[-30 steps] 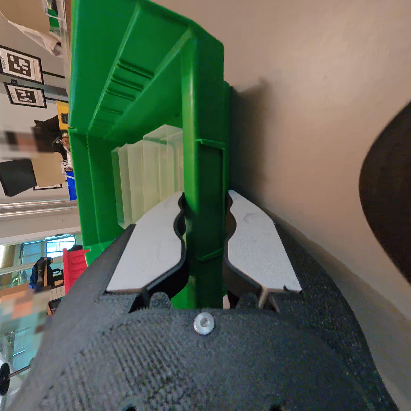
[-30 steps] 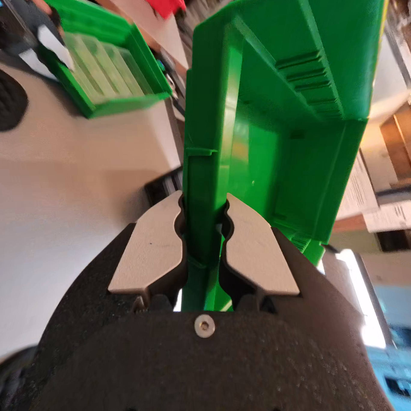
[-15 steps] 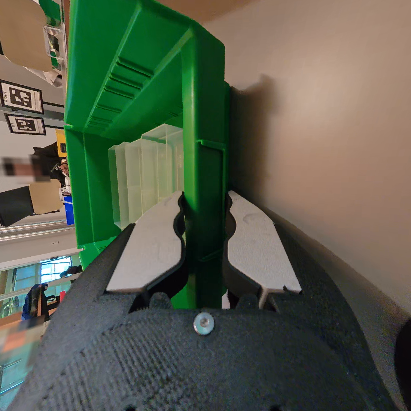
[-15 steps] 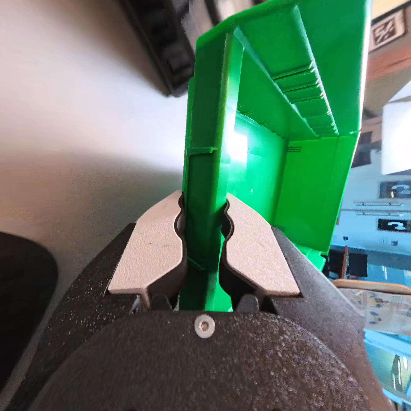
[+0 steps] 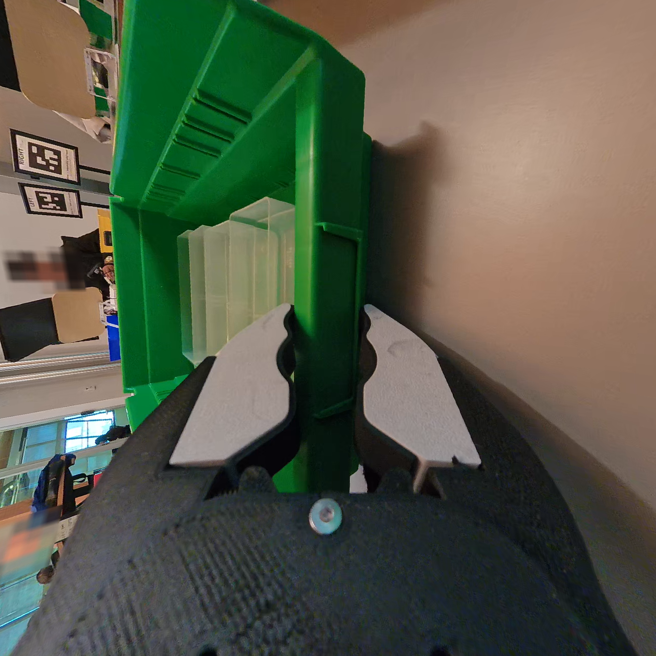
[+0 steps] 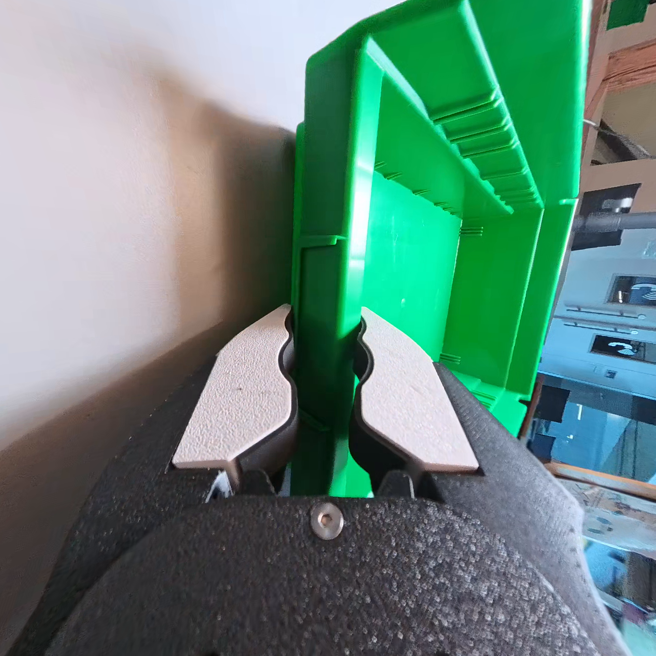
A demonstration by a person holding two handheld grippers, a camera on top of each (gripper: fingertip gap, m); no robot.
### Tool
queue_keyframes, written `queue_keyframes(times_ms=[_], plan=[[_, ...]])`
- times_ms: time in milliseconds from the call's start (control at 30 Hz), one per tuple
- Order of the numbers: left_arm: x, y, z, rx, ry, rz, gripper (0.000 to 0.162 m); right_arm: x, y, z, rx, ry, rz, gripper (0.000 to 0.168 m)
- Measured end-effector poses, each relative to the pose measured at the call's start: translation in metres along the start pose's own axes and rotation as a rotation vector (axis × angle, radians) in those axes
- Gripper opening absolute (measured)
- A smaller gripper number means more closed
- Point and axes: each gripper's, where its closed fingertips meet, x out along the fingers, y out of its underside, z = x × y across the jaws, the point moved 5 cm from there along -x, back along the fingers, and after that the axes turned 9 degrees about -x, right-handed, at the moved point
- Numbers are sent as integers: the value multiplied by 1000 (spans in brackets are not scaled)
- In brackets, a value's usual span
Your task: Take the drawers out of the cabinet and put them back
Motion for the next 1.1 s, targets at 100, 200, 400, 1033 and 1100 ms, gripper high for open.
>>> queue_keyframes(times_ms=[100,200,400,1033,1100], plan=[[4,-1,2,2,-6,2,33,6,3,-3,3,5,15,31],[7,-1,5,11,-18,-3,33,6,6,-7,-18,26,35,35],[-3,-7,9,-107,21,-77,42,-48,-46,-27,235,-37,-269,49],[-9,-18,11,-248,6,-116,44,-12,-139,-81,700,27,-442,21],[-9,-18,12,-263,16,-112,46,-18,-141,-76,686,35,-442,22]])
